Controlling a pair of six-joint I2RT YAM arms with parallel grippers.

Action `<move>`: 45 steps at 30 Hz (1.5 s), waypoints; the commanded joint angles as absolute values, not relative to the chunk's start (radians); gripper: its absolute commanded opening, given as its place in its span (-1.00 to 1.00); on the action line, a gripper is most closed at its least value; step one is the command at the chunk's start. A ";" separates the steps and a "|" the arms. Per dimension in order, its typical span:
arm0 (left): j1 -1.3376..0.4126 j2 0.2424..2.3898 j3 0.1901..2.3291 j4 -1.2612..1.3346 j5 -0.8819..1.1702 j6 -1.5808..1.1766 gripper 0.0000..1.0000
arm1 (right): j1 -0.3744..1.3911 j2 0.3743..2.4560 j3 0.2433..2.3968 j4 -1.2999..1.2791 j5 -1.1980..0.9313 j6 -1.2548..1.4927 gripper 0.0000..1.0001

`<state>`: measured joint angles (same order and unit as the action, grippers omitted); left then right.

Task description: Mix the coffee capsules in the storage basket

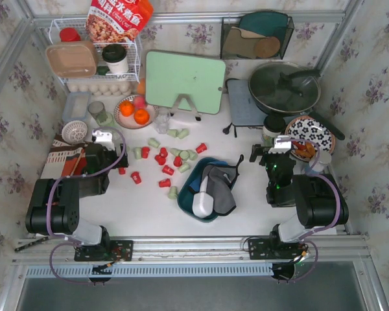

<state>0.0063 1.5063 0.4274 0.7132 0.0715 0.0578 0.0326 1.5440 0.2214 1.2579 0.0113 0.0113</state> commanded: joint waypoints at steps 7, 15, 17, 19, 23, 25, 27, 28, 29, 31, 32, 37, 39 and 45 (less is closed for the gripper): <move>0.007 1.500 0.433 0.736 0.080 0.060 1.00 | 0.035 1.541 0.220 1.287 0.014 0.000 1.00; 0.007 1.500 0.433 0.736 0.080 0.061 1.00 | 0.034 1.541 0.219 1.287 0.011 0.002 1.00; 0.008 1.501 0.433 0.736 0.080 0.061 1.00 | 0.035 1.541 0.220 1.286 0.011 0.002 1.00; 0.008 1.500 0.433 0.735 0.080 0.060 1.00 | 0.035 1.540 0.220 1.286 0.010 0.002 1.00; 0.007 1.502 0.436 0.733 0.080 0.061 1.00 | 0.035 1.542 0.222 1.285 0.038 0.012 1.00; 0.007 1.501 0.434 0.733 0.080 0.060 1.00 | 0.035 1.542 0.220 1.288 0.045 0.013 1.00; 0.007 1.502 0.434 0.732 0.080 0.061 1.00 | 0.035 1.541 0.220 1.290 0.046 0.013 1.00; 0.007 1.502 0.434 0.734 0.080 0.060 1.00 | 0.035 1.540 0.218 1.290 0.045 0.012 1.00; 0.007 1.502 0.434 0.734 0.080 0.061 1.00 | 0.035 1.540 0.219 1.289 0.046 0.012 1.00; 0.008 1.500 0.433 0.736 0.080 0.061 1.00 | 0.035 1.541 0.220 1.288 0.046 0.012 1.00; 0.008 1.499 0.433 0.737 0.078 0.059 1.00 | 0.035 1.542 0.219 1.288 0.046 0.012 1.00; -0.003 1.394 0.620 0.344 -0.013 0.009 1.00 | 0.036 1.518 0.231 1.247 0.043 0.012 1.00; -0.003 1.361 0.708 0.165 -0.093 -0.091 1.00 | 0.036 1.467 0.248 1.153 0.052 0.015 1.00; -0.006 1.344 0.941 -0.266 -0.148 -0.295 1.00 | 0.036 1.317 0.294 0.964 0.153 0.075 1.00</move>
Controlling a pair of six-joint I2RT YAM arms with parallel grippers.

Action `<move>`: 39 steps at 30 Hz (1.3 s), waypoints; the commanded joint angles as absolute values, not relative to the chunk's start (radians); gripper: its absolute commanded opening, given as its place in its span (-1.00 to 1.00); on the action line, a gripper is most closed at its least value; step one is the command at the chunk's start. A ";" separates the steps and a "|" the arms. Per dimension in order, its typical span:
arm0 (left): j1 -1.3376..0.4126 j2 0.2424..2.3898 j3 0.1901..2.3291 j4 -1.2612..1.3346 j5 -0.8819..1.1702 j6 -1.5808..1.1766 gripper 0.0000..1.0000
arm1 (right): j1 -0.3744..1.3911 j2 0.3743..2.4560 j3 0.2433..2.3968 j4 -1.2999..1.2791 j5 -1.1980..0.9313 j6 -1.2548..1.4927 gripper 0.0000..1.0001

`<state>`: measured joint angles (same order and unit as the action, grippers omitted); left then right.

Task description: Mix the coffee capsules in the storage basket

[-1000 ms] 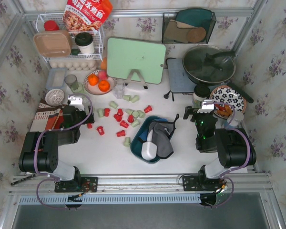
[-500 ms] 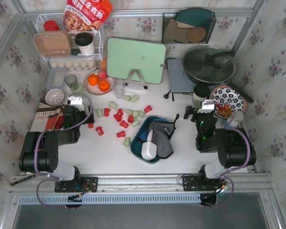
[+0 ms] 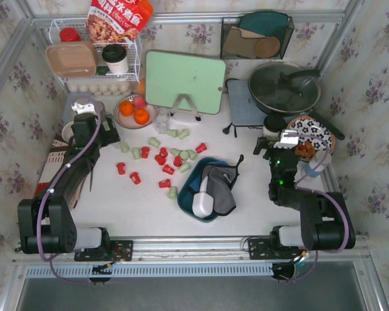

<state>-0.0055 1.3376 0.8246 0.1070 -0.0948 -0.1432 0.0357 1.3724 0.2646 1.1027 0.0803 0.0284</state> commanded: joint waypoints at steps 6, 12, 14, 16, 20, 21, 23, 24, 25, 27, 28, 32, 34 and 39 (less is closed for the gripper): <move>-0.009 1.344 1.158 -0.654 -0.264 -0.550 1.00 | 0.036 1.193 0.359 0.762 0.149 0.165 1.00; -0.008 1.131 1.088 -0.583 -0.124 -0.566 1.00 | 0.068 1.101 0.399 0.647 0.057 0.212 0.92; -0.008 1.095 1.150 -0.664 -0.070 -0.536 1.00 | 0.100 1.063 0.403 0.632 0.038 0.208 0.88; -0.010 1.057 1.196 -0.737 0.004 -0.475 1.00 | 0.144 1.029 0.415 0.608 0.047 0.194 0.83; -0.015 0.991 1.222 -0.799 0.081 -0.355 1.00 | 0.274 0.987 0.450 0.555 0.104 0.153 0.78; -0.016 0.976 1.213 -0.803 0.086 -0.334 1.00 | 0.304 0.975 0.457 0.543 0.115 0.153 0.78; -0.031 0.940 1.179 -0.791 0.089 -0.317 1.00 | 0.377 0.954 0.468 0.506 0.141 0.161 0.75; -0.037 0.923 1.154 -0.764 0.097 -0.316 1.00 | 0.426 0.948 0.476 0.476 0.162 0.172 0.74; -0.039 0.907 1.131 -0.741 0.106 -0.316 1.00 | 0.470 0.944 0.485 0.443 0.187 0.188 0.75; -0.041 0.880 1.080 -0.693 0.111 -0.319 1.00 | 0.576 0.949 0.502 0.377 0.271 0.230 0.77; -0.039 0.872 1.064 -0.679 0.109 -0.318 1.00 | 0.632 0.958 0.511 0.335 0.313 0.262 0.77; -0.038 0.855 1.067 -0.699 0.104 -0.319 1.00 | 0.794 1.019 0.537 0.179 0.383 0.450 0.66; -0.032 0.834 1.064 -0.699 0.106 -0.328 1.00 | 0.859 1.073 0.544 0.128 0.399 0.558 0.59; 0.053 0.785 1.038 -0.670 0.189 -0.373 1.00 | 1.008 1.262 0.585 0.070 0.462 0.730 0.47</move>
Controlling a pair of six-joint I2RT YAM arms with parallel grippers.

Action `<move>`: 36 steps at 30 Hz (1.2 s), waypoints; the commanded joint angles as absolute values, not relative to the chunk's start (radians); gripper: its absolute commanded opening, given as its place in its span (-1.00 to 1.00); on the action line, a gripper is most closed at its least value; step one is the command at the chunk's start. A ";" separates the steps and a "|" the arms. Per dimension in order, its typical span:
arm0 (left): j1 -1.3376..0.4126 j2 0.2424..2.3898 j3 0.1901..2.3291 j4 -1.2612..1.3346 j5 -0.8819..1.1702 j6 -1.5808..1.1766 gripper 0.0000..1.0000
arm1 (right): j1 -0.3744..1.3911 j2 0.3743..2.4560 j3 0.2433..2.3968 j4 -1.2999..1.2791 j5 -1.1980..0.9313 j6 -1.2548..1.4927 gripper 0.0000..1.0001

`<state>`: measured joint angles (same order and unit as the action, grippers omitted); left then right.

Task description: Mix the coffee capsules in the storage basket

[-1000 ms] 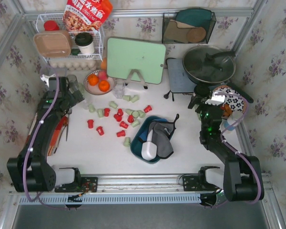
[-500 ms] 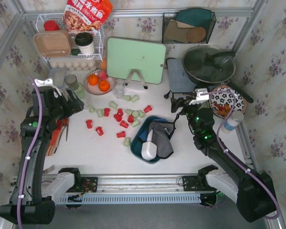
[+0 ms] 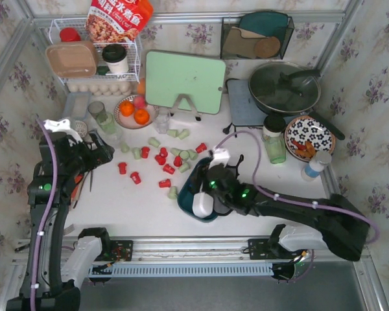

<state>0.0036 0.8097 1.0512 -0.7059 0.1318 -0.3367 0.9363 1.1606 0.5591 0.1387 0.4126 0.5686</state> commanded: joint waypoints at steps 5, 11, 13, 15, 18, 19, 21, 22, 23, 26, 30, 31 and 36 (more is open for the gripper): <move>0.096 0.783 1.032 -0.664 0.243 -0.394 1.00 | 1.029 1.335 0.613 0.030 0.486 0.797 0.31; 0.096 0.759 1.025 -0.661 0.222 -0.400 1.00 | 1.049 1.319 0.616 -0.004 0.542 0.795 0.14; 0.097 0.757 1.023 -0.661 0.224 -0.402 1.00 | 1.048 1.329 0.616 -0.019 0.553 0.797 0.08; 0.098 0.760 1.023 -0.662 0.219 -0.401 1.00 | 1.049 1.339 0.610 -0.017 0.562 0.802 0.04; 0.097 0.762 1.022 -0.660 0.220 -0.403 1.00 | 1.048 1.366 0.608 0.002 0.564 0.803 0.03; 0.097 0.763 1.022 -0.661 0.222 -0.403 1.00 | 1.047 1.377 0.610 0.008 0.561 0.802 0.02; 0.098 0.767 1.022 -0.661 0.225 -0.407 1.00 | 1.048 1.404 0.618 0.014 0.557 0.801 0.02; 0.098 0.768 1.022 -0.661 0.227 -0.407 1.00 | 1.047 1.419 0.623 0.015 0.556 0.801 0.01; 0.099 0.769 1.022 -0.661 0.228 -0.408 1.00 | 1.044 1.436 0.626 0.016 0.553 0.801 0.01; 0.099 0.767 1.023 -0.663 0.230 -0.407 1.00 | 1.028 1.481 0.629 0.033 0.515 0.801 0.00; 0.099 0.762 1.024 -0.662 0.227 -0.405 1.00 | 0.994 1.530 0.630 0.055 0.460 0.802 -0.03; 0.099 0.762 1.023 -0.662 0.228 -0.405 1.00 | 0.990 1.539 0.631 0.058 0.455 0.799 -0.04; 0.099 0.762 1.024 -0.663 0.232 -0.403 1.00 | 0.983 1.550 0.655 0.037 0.439 0.780 -0.30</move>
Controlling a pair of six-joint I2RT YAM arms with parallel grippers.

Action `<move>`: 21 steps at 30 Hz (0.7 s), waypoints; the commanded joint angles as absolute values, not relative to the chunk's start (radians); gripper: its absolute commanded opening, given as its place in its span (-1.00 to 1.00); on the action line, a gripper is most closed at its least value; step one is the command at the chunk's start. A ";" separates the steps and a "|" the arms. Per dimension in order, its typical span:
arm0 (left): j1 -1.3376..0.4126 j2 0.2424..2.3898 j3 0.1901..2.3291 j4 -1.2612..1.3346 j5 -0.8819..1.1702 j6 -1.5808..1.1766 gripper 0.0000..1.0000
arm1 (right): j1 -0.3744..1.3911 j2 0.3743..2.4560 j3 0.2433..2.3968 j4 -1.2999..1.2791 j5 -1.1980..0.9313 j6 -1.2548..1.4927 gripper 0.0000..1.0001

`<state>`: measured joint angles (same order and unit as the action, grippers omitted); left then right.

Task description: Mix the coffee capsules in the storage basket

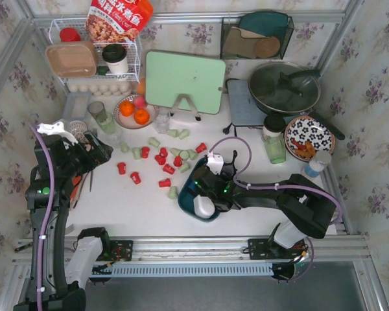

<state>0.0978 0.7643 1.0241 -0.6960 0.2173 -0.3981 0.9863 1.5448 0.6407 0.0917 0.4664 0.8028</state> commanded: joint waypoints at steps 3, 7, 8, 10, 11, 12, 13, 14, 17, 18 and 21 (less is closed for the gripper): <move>0.099 0.759 1.025 -0.665 0.229 -0.402 1.00 | 0.982 1.503 0.670 0.008 0.432 0.758 -0.51; 0.099 0.758 1.025 -0.666 0.229 -0.402 1.00 | 0.982 1.412 0.690 -0.027 0.428 0.725 -0.64; 0.098 0.758 1.025 -0.666 0.229 -0.402 1.00 | 0.981 1.388 0.695 -0.038 0.430 0.717 -0.74; 0.098 0.758 1.025 -0.666 0.227 -0.402 1.00 | 0.981 1.352 0.703 -0.055 0.440 0.705 -0.93; 0.099 0.757 1.025 -0.667 0.227 -0.403 1.00 | 0.982 1.335 0.705 -0.064 0.446 0.698 -0.98; 0.098 0.756 1.025 -0.666 0.225 -0.402 1.00 | 0.982 1.322 0.709 -0.073 0.448 0.690 -0.99; 0.098 0.756 1.025 -0.667 0.225 -0.402 1.00 | 0.982 1.309 0.717 -0.083 0.449 0.684 -1.00; 0.099 0.755 1.025 -0.667 0.225 -0.402 1.00 | 0.982 1.298 0.726 -0.093 0.448 0.674 -1.00; 0.098 0.755 1.023 -0.666 0.225 -0.402 1.00 | 0.981 1.276 0.762 -0.138 0.449 0.628 -0.97; 0.098 0.756 1.023 -0.667 0.225 -0.401 1.00 | 0.982 1.276 0.782 -0.158 0.444 0.600 -0.88; 0.099 0.756 1.023 -0.666 0.227 -0.402 1.00 | 0.981 1.320 0.880 -0.308 0.465 0.527 -0.57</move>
<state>0.0978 0.7567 1.0241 -0.6960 0.2176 -0.3981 0.9810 1.2858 0.7937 -0.1589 0.4328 0.6338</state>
